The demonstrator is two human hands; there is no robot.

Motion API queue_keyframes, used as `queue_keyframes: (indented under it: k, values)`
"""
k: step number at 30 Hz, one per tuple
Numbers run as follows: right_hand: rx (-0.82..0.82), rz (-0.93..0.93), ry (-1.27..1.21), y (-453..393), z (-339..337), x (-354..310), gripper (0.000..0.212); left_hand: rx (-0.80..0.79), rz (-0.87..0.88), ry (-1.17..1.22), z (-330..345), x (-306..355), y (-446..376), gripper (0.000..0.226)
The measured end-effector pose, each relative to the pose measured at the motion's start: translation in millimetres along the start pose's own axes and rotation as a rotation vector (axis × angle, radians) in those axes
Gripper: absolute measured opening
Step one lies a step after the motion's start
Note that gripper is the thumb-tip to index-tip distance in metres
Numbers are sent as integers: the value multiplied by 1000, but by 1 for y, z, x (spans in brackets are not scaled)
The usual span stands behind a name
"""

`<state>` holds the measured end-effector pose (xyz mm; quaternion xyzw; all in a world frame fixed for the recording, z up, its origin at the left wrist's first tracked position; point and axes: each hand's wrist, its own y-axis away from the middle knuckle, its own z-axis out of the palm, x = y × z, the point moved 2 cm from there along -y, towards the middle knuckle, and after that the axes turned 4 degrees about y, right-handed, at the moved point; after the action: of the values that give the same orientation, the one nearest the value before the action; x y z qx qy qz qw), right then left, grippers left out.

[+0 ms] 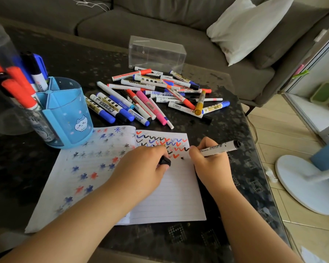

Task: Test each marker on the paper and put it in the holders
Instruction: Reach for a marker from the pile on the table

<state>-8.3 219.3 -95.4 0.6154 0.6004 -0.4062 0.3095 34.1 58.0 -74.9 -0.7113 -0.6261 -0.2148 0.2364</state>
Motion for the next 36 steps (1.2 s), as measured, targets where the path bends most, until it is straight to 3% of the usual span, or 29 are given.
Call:
queue_keyframes:
  k: [8, 11, 15, 17, 26, 30, 36]
  values:
    - [64, 56, -37, 1, -4, -1, 33, 56, -5, 128, -6, 3, 2, 11]
    - [40, 68, -177, 3, -14, -22, 29, 116, -158, 452, -18, 1, -2, 8]
    - [-140, 88, -511, 14, -19, -52, 25, 99, -368, 1093, -28, 2, -3, 21]
    - [-146, 100, -570, 19, -18, -58, 24, 91, -380, 1170, -30, 4, -1, 23]
    - [-189, 72, -617, 24, -12, -62, 37, -118, -217, 1007, -36, 16, 9, 18]
    - [-167, 67, -559, 21, -13, -59, 33, -228, -112, 774, -33, 17, 11, 16]
    - [-52, 121, -565, 19, -21, -61, 30, -145, -123, 690, -33, 14, 9, 11]
